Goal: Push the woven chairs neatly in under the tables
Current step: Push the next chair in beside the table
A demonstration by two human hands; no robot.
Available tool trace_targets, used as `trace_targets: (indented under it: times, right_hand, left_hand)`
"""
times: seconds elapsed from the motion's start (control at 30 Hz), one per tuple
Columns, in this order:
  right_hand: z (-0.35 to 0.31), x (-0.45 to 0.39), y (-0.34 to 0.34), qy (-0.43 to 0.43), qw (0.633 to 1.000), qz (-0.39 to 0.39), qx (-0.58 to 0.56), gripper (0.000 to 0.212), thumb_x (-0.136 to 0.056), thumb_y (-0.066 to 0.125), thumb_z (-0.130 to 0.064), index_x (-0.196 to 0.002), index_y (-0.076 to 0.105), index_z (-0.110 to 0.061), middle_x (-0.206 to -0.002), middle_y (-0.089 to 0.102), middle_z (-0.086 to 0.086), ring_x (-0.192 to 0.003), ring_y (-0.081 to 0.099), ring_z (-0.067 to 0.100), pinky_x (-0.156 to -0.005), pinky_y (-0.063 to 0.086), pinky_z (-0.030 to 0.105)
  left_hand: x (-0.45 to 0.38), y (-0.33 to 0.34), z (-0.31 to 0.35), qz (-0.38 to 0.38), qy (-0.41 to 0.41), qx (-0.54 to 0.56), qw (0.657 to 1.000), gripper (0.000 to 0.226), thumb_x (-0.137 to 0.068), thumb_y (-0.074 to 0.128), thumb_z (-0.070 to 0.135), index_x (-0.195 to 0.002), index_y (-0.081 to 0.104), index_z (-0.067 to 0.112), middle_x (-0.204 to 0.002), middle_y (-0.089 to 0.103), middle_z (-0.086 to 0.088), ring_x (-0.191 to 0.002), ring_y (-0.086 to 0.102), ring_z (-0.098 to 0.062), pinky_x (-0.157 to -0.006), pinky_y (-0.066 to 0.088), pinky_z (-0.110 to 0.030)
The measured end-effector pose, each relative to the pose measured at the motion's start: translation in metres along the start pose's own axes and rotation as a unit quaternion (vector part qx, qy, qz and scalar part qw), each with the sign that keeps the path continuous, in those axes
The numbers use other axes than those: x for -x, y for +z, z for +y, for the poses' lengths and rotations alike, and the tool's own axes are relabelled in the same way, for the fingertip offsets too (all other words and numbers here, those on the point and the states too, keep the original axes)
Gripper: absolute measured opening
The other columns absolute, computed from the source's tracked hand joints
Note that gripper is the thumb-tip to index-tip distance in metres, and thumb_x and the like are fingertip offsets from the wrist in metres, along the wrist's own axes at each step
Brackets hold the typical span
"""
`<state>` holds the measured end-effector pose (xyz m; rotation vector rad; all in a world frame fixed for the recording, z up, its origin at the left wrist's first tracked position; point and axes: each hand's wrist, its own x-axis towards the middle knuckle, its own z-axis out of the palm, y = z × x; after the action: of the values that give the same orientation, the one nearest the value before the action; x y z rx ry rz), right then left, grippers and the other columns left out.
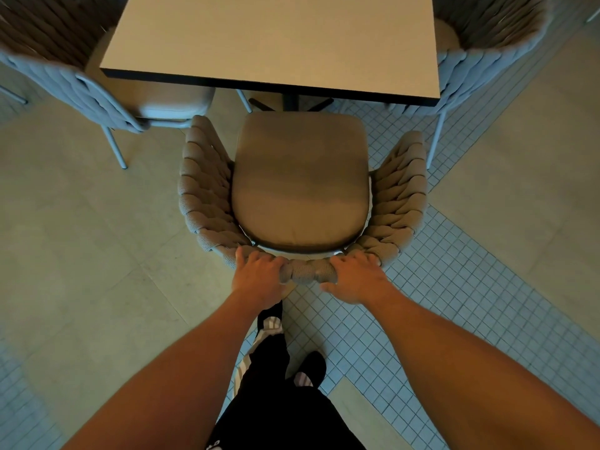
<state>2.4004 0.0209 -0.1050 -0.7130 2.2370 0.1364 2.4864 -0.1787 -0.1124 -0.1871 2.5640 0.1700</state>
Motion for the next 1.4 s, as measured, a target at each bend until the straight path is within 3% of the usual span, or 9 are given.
trace_targets:
  times: [0.17,0.37,0.47,0.63,1.0,1.2,1.4]
  right_hand:
    - [-0.006,0.009,-0.004,-0.01,1.0,0.011,-0.016,0.08,-0.092,0.049,-0.071,-0.152,0.036,-0.02,-0.154,0.043,0.006,-0.142,0.035,0.032,-0.116,0.029,0.056]
    - [-0.022,0.017,-0.015,-0.028,0.999,0.027,-0.013,0.081,-0.09,0.05,-0.074,-0.15,0.035,-0.021,-0.149,0.045,0.007,-0.139,0.04,0.032,-0.113,0.035,0.054]
    - [-0.035,0.021,-0.024,-0.036,0.999,0.025,-0.006,0.084,-0.09,0.049,-0.076,-0.152,0.034,-0.022,-0.154,0.041,0.006,-0.141,0.037,0.031,-0.114,0.032,0.055]
    - [-0.07,0.021,-0.042,-0.063,0.998,0.017,0.01,0.082,-0.093,0.051,-0.07,-0.156,0.029,-0.022,-0.158,0.037,0.007,-0.144,0.034,0.032,-0.116,0.028,0.056]
    - [-0.211,-0.015,-0.09,-0.142,0.989,0.007,0.048,0.084,-0.087,0.054,-0.073,-0.151,0.034,-0.022,-0.146,0.047,0.01,-0.134,0.044,0.034,-0.108,0.038,0.052]
    - [-0.296,-0.046,-0.12,-0.155,0.985,0.0,0.072,0.09,-0.088,0.055,-0.073,-0.156,0.03,-0.019,-0.158,0.034,0.011,-0.146,0.03,0.034,-0.114,0.034,0.054]
    - [-0.369,-0.07,-0.141,-0.166,0.979,-0.003,0.114,0.09,-0.092,0.049,-0.074,-0.159,0.024,-0.02,-0.161,0.031,0.01,-0.146,0.031,0.035,-0.114,0.033,0.054]
  left_hand:
    - [0.005,0.003,-0.015,0.015,0.002,0.03,0.999,0.071,-0.089,0.053,0.062,-0.151,0.036,0.031,-0.155,0.039,0.0,-0.147,0.024,-0.025,-0.122,0.011,-0.052]
    - [0.027,-0.003,-0.03,0.03,-0.033,0.08,0.996,0.079,-0.09,0.047,0.068,-0.157,0.024,0.032,-0.161,0.028,0.0,-0.15,0.017,-0.025,-0.121,0.018,-0.053]
    - [0.041,-0.009,-0.039,0.021,-0.067,0.11,0.991,0.084,-0.091,0.046,0.068,-0.16,0.015,0.03,-0.164,0.023,0.0,-0.151,0.017,-0.025,-0.12,0.021,-0.053]
    - [0.061,-0.017,-0.065,0.013,-0.091,0.124,0.988,0.08,-0.093,0.045,0.067,-0.158,0.018,0.03,-0.163,0.025,-0.002,-0.149,0.024,-0.029,-0.118,0.025,-0.053]
    - [0.101,-0.037,-0.184,-0.006,-0.169,0.161,0.972,0.085,-0.095,0.041,0.069,-0.161,0.01,0.027,-0.167,0.016,-0.007,-0.151,0.018,-0.03,-0.119,0.026,-0.05]
    - [0.114,-0.051,-0.264,0.0,-0.198,0.17,0.965,0.084,-0.095,0.041,0.069,-0.161,0.011,0.027,-0.166,0.017,-0.006,-0.15,0.021,-0.03,-0.118,0.028,-0.05]
    - [0.123,-0.06,-0.332,0.001,-0.209,0.173,0.963,0.084,-0.095,0.041,0.068,-0.161,0.011,0.026,-0.166,0.02,-0.007,-0.15,0.023,-0.03,-0.118,0.028,-0.05]
